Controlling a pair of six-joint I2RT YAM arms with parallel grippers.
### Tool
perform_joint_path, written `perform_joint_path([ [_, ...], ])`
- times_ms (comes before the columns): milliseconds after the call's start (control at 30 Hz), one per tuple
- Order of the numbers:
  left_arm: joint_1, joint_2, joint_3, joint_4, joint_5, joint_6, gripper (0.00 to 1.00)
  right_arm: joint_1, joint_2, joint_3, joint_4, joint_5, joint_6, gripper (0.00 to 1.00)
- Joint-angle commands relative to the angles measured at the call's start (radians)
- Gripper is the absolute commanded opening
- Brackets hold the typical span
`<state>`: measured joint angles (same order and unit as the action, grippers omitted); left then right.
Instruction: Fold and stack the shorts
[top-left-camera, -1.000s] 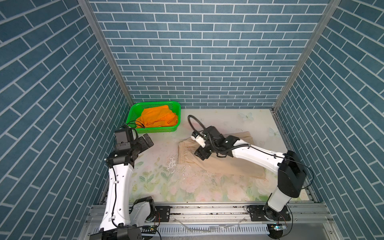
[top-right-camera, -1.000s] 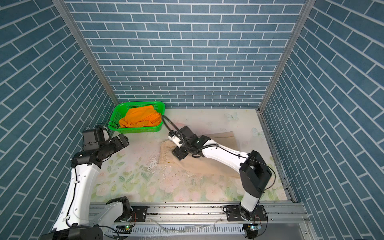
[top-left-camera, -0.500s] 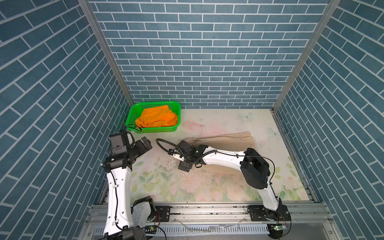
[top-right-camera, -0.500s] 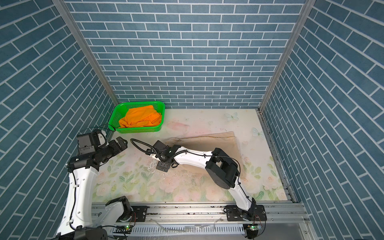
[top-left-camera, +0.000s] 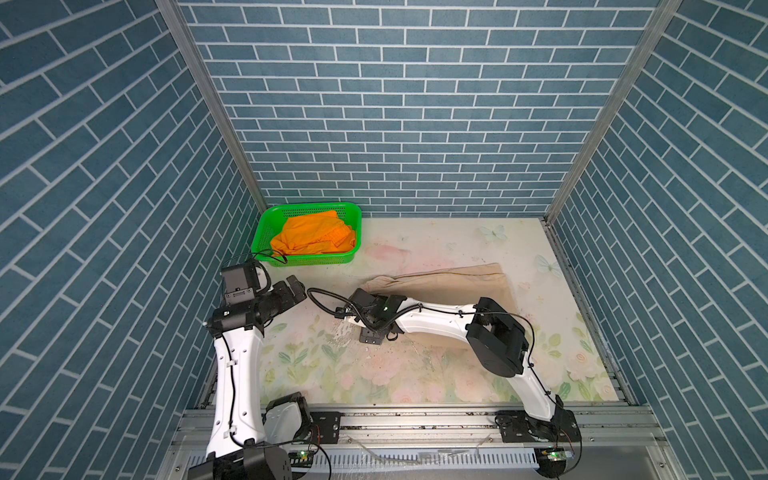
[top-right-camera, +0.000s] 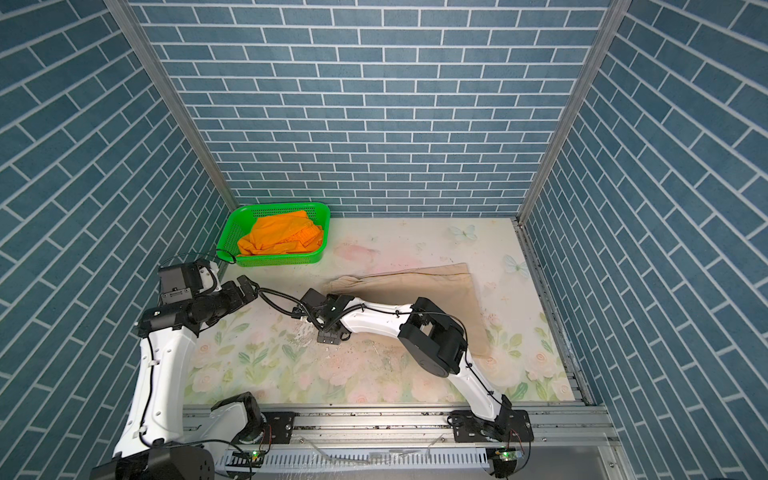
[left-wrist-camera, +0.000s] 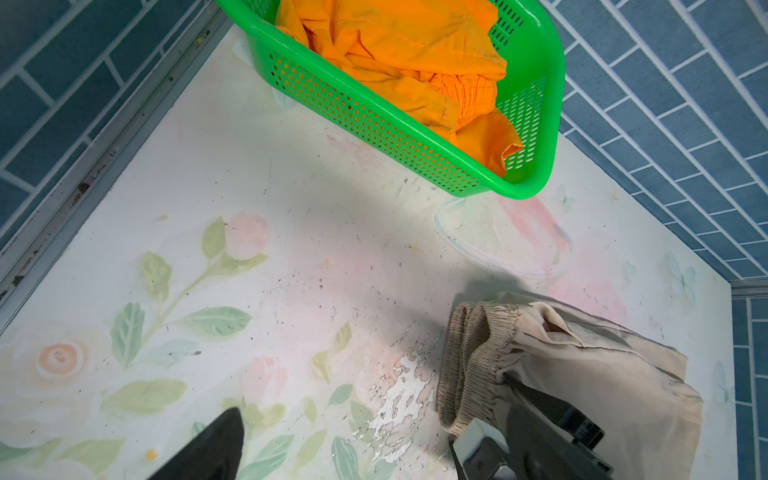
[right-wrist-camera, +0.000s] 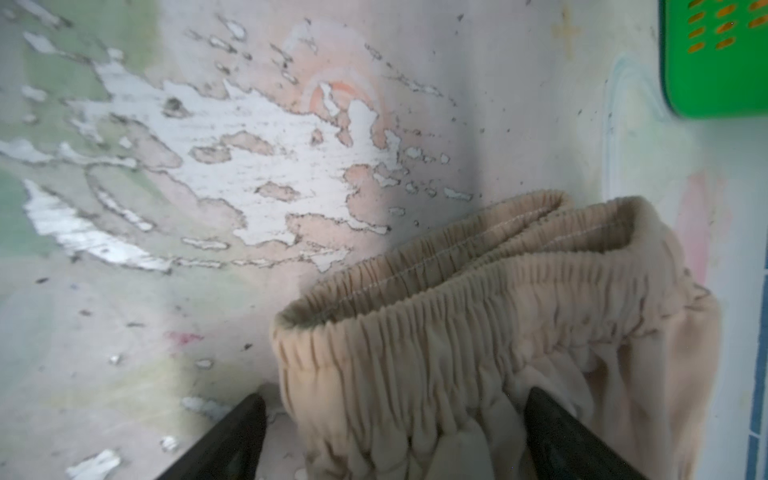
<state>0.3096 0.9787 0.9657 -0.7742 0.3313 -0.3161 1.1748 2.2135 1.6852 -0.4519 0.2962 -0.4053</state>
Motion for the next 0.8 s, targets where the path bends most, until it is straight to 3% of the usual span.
perform_joint_path([
  [0,0.006,0.01,-0.01,-0.004,0.024,0.02,1.0,0.004,0.058,-0.003,-0.005,0.057,-0.076,0.95],
  [67,0.006,0.013,-0.012,-0.002,0.026,0.017,1.0,0.005,0.061,-0.01,0.005,0.06,-0.073,0.89],
  [133,0.007,0.014,-0.016,0.0,0.028,0.014,1.0,0.004,0.059,-0.022,0.016,0.057,-0.061,0.76],
  [233,0.006,0.023,-0.022,-0.007,0.023,-0.003,1.0,0.003,0.047,-0.045,0.043,0.047,-0.042,0.51],
  [300,0.006,0.033,-0.025,-0.013,0.041,-0.011,1.0,0.003,0.042,-0.057,0.061,0.037,-0.029,0.27],
  [433,0.006,0.044,-0.045,-0.011,0.063,-0.036,1.0,-0.004,0.041,-0.066,0.086,0.016,0.003,0.0],
  [767,-0.045,0.054,-0.245,0.224,0.218,-0.209,1.0,-0.038,-0.165,-0.336,0.448,-0.157,0.159,0.0],
])
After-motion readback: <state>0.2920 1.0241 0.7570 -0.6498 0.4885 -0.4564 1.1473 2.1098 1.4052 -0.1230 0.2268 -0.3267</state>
